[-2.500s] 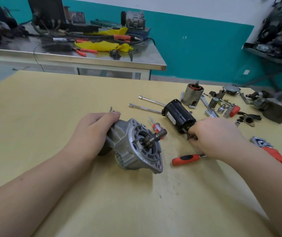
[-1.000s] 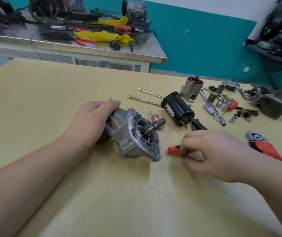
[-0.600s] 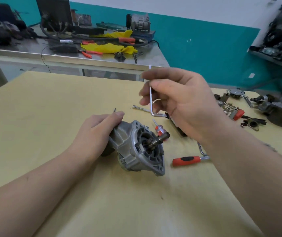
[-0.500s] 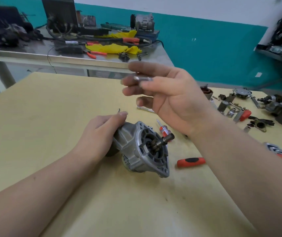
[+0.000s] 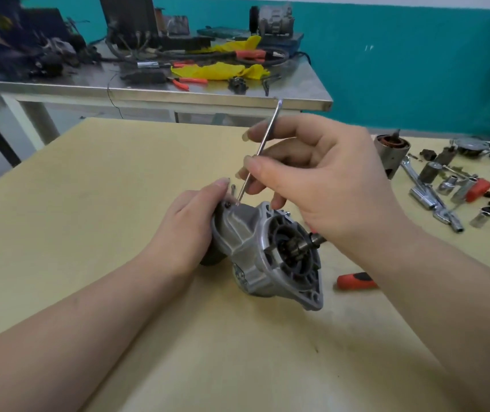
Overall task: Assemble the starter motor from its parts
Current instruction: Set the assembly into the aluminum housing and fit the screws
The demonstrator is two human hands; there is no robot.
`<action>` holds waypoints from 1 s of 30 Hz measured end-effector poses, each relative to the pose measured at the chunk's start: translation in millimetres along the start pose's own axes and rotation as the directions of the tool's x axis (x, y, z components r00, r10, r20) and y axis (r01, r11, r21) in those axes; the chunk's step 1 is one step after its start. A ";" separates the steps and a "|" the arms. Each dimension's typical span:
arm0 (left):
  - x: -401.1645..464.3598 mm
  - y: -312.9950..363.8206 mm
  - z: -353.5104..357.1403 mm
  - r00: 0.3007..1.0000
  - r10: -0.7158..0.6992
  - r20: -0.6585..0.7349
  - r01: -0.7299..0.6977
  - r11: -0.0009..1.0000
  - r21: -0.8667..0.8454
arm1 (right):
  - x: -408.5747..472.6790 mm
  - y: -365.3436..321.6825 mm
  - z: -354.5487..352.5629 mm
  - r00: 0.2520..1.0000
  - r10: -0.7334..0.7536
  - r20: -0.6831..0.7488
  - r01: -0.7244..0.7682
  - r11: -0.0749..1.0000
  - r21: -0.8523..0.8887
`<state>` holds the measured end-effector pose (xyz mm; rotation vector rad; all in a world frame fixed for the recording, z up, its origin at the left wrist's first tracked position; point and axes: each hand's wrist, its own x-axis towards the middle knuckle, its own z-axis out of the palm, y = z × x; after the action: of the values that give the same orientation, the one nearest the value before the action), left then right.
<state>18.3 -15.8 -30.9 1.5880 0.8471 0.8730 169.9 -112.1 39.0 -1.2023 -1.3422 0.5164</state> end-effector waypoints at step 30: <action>2.6 2.0 -5.1 0.994 0.008 0.106 -0.005 1.000 -0.027 | -0.6 3.0 1.3 0.999 0.021 0.044 -0.015 0.993 -0.120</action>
<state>15.3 -11.5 -27.8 1.5995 0.7522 0.7935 169.6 -111.1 35.8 -1.3085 -1.4181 0.4836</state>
